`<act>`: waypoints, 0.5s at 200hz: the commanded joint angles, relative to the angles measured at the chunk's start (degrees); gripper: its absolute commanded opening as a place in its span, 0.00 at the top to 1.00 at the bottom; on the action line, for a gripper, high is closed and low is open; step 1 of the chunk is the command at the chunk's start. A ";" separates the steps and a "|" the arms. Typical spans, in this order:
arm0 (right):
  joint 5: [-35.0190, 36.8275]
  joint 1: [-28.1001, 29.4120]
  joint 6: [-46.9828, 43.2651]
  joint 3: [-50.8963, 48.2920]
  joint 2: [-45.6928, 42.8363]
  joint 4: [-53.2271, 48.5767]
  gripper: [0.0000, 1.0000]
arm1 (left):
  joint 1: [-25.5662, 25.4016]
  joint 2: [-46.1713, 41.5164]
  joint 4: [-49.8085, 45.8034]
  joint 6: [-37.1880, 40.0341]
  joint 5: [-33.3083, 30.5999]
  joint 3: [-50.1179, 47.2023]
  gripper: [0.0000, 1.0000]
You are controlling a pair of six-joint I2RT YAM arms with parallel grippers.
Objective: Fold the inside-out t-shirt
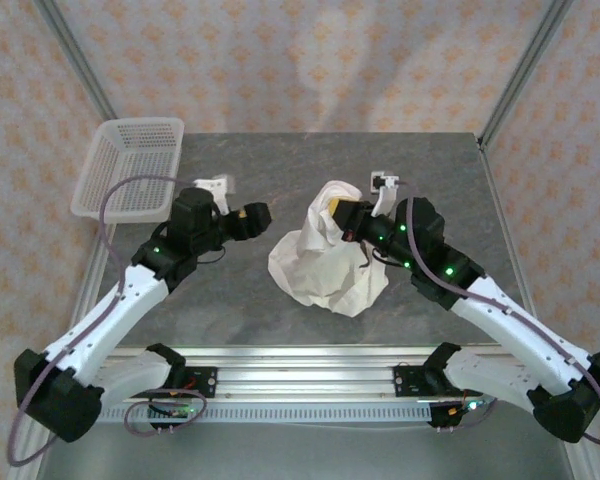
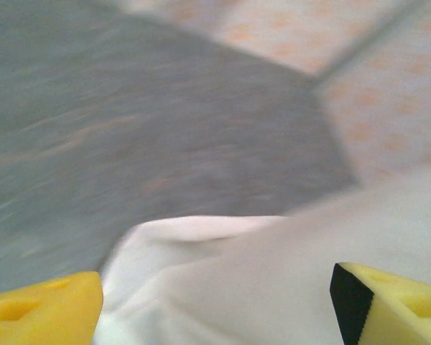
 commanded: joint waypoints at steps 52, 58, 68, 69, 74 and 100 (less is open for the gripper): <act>-3.35 -0.52 4.67 3.53 3.32 4.24 1.00 | -11.75 11.79 -1.05 13.66 1.24 8.94 0.19; -2.54 -0.73 6.61 3.15 3.30 4.55 1.00 | -11.75 12.29 -1.40 13.61 -0.75 9.13 0.27; -2.39 -1.79 10.31 2.43 3.55 4.27 1.00 | -11.69 12.30 -1.23 13.36 -3.28 8.69 0.44; -2.50 -2.01 10.66 2.34 3.61 4.25 1.00 | -11.67 12.31 -1.12 13.33 -3.41 8.58 0.47; -3.11 -2.78 12.42 1.86 3.72 4.36 1.00 | -11.58 11.93 -0.65 13.18 -3.90 8.24 0.60; -5.21 -6.34 18.29 -2.88 3.06 5.73 1.00 | -11.04 8.51 0.56 11.46 -4.85 7.24 1.00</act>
